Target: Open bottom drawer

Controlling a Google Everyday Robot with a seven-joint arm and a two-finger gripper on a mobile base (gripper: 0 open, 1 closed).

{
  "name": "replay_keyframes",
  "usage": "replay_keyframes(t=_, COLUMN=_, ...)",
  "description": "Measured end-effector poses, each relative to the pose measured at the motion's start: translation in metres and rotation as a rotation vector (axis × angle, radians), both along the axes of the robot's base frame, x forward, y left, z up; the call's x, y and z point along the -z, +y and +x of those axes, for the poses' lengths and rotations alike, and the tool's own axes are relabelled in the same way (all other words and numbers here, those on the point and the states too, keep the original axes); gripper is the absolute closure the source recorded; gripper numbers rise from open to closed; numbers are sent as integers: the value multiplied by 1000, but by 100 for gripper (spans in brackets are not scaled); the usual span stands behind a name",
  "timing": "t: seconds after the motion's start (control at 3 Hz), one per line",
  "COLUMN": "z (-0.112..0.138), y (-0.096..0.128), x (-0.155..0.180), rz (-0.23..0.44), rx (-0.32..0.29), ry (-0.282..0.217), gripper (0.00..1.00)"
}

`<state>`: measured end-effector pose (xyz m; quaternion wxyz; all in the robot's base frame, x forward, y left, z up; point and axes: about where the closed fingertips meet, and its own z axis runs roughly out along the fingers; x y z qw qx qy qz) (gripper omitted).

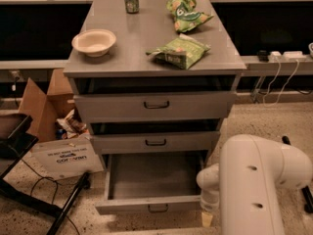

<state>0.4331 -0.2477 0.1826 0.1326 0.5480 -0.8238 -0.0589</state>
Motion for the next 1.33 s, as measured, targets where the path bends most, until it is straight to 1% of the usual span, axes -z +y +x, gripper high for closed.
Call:
replay_keyframes(t=0.33, z=2, y=1, x=0, rz=0, rx=0, ry=0, gripper=61)
replay_keyframes(t=0.67, z=-12, y=-5, x=-22, rz=12, rx=88, ry=-14, gripper=85)
replay_keyframes(t=1.0, z=-8, y=-5, x=-22, rz=12, rx=88, ry=-14, gripper=100)
replay_keyframes(t=1.33, z=-53, y=-10, x=-28, rz=6, rx=161, ry=28, gripper=100)
